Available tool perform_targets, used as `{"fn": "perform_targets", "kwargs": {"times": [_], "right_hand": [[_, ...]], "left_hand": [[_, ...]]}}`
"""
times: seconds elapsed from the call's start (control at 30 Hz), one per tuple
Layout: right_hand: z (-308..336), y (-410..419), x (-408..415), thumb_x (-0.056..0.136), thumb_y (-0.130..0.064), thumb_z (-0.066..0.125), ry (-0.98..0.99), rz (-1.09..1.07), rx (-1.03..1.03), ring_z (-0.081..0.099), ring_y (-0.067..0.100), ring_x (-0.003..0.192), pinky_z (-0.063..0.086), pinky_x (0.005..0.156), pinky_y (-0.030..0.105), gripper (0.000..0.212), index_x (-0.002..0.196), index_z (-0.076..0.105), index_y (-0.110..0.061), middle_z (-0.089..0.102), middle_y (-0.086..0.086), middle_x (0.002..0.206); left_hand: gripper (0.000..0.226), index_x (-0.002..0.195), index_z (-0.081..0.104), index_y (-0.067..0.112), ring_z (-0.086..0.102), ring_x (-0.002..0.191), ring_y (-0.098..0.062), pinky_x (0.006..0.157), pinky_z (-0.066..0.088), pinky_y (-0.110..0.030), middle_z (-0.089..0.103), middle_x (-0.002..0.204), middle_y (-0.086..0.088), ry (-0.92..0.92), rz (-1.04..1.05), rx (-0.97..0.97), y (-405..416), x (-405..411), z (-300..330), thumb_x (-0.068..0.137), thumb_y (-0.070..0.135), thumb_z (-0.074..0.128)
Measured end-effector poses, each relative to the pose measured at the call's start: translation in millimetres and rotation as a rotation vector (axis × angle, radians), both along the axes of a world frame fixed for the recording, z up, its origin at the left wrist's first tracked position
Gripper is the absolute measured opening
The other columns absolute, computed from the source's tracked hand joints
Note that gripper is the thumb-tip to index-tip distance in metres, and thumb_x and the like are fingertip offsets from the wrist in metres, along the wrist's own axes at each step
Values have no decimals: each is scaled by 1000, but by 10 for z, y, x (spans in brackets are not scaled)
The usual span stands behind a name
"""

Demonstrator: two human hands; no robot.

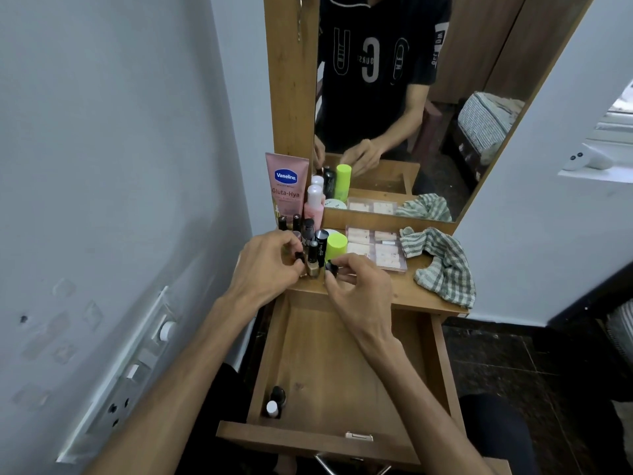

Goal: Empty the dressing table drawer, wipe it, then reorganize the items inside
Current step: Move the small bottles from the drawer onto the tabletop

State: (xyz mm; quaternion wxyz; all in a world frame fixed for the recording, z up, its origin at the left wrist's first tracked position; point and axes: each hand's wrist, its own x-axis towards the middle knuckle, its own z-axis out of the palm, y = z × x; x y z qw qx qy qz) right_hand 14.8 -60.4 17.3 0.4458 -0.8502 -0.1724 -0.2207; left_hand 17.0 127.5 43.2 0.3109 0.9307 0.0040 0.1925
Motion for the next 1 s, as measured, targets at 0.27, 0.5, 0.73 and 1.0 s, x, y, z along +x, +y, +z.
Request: {"fn": "perform_targets", "kwargs": {"times": [0.27, 0.5, 0.73, 1.0], "right_hand": [[-88, -97, -43, 87, -12, 83, 41, 9, 27, 73, 3, 88, 62, 80, 19, 35, 120, 72, -14, 75, 0, 112], [-284, -236, -441, 85, -20, 78, 246, 204, -49, 71, 2, 78, 62, 70, 21, 17, 101, 77, -25, 74, -15, 89], [-480, -49, -767, 73, -14, 57, 523, 567, -459, 72, 6, 77, 63, 73, 30, 35, 100, 70, -32, 77, -9, 84], [-552, 112, -791, 81, -26, 70, 488, 667, -533, 68, 9, 77, 56, 68, 27, 26, 105, 75, -34, 75, -5, 90]], "left_hand": [[34, 111, 76, 25, 68, 95, -12, 90, 58, -38, 74, 117, 10, -44, -6, 29, 15, -40, -50, 78, 19, 79], [17, 85, 71, 23, 55, 71, -1, 64, 49, -23, 64, 84, 14, -128, -47, -62, 11, -430, -73, 77, 10, 77], [7, 66, 64, 38, 62, 72, 10, 54, 35, -5, 64, 74, 34, 506, -239, 152, -2, -1003, -249, 63, 42, 70], [30, 61, 62, 36, 50, 60, 8, 55, 27, -10, 59, 61, 23, 609, -159, 343, 62, -1323, -517, 53, 63, 73]]}}
